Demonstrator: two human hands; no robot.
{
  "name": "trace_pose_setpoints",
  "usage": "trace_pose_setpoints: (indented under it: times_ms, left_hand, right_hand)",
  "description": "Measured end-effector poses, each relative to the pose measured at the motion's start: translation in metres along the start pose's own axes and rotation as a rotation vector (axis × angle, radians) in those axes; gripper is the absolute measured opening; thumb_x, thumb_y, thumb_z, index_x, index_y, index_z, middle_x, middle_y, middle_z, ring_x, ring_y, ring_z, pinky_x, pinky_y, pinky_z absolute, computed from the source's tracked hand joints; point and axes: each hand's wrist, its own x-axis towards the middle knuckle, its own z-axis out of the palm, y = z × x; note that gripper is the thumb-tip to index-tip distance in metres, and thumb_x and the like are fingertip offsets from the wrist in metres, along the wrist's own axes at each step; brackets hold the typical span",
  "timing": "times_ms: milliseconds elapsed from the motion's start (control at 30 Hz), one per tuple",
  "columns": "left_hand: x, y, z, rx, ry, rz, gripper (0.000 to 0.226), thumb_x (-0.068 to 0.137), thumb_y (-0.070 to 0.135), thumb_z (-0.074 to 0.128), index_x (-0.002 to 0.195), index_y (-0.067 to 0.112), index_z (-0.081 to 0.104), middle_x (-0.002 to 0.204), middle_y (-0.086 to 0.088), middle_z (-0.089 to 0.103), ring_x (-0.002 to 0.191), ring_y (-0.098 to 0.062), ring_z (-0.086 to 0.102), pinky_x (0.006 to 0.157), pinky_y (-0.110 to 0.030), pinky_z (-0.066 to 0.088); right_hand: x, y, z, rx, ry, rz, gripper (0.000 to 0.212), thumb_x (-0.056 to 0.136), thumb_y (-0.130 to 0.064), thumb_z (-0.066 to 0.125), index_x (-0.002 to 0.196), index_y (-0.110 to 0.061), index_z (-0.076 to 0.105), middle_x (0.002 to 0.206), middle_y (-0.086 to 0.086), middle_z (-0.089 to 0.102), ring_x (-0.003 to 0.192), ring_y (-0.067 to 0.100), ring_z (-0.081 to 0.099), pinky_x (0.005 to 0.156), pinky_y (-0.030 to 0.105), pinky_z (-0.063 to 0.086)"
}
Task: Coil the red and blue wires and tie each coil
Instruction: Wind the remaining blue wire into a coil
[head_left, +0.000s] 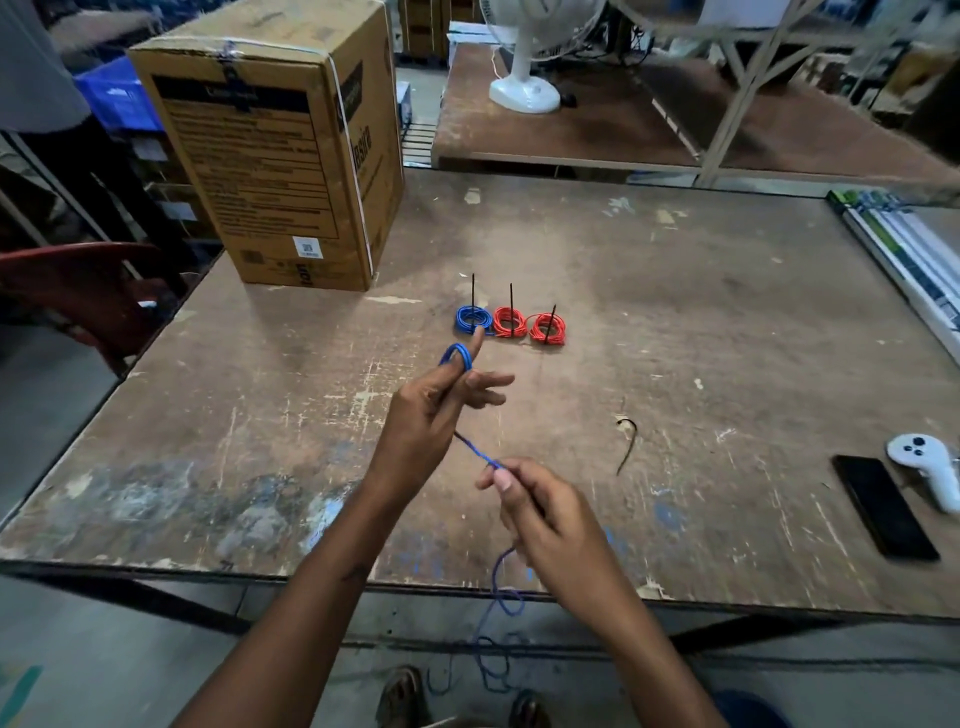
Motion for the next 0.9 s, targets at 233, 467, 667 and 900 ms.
trace_pose_setpoints:
  times_ms: [233,467,667,900]
  left_hand:
    - [-0.021,-0.009,0.004,0.095,-0.169,-0.031,0.034,0.116,0.016,0.041,0.126,0.012,0.073,0.083,0.007,0.077,0.069,-0.013,0.064,0.076,-0.031,0.05]
    - [-0.043,0.017,0.025,-0.192,-0.369,-0.028,0.047,0.115,0.019,0.033,0.103,0.029,0.076,0.062,0.004,0.059,0.075,-0.053,0.065,0.083,-0.051,0.051]
    - [-0.039,0.037,0.018,-0.273,-0.429,-0.018,0.045,0.113,0.023,0.037,0.094,-0.001,0.071,0.068,-0.011,0.06,0.061,-0.026,0.061,0.076,-0.036,0.052]
    - [-0.016,0.035,0.02,-0.285,-0.101,-0.004,0.036,0.114,0.018,0.038,0.11,-0.006,0.064,0.078,-0.022,0.06,0.059,-0.046,0.057,0.06,-0.054,0.054]
  right_hand:
    - [0.022,-0.036,-0.04,0.004,0.03,-0.103,0.024,0.11,-0.036,0.057,0.102,-0.02,0.072,0.063,-0.002,0.055,0.058,0.011,0.049,0.058,0.033,0.042]
    - [0.079,-0.039,-0.069,0.131,0.211,-0.079,0.018,0.103,-0.021,0.068,0.093,-0.007,0.074,0.062,-0.005,0.058,0.058,0.005,0.051,0.055,0.018,0.037]
    - [0.063,0.016,-0.034,0.32,0.132,0.098,0.02,0.104,-0.025,0.064,0.092,-0.015,0.075,0.068,0.015,0.059,0.056,0.024,0.045,0.056,0.031,0.037]
    - [-0.001,0.038,0.032,0.259,0.184,0.051,0.031,0.111,-0.04,0.052,0.096,-0.023,0.073,0.062,0.009,0.034,0.053,0.018,0.033,0.049,0.037,0.027]
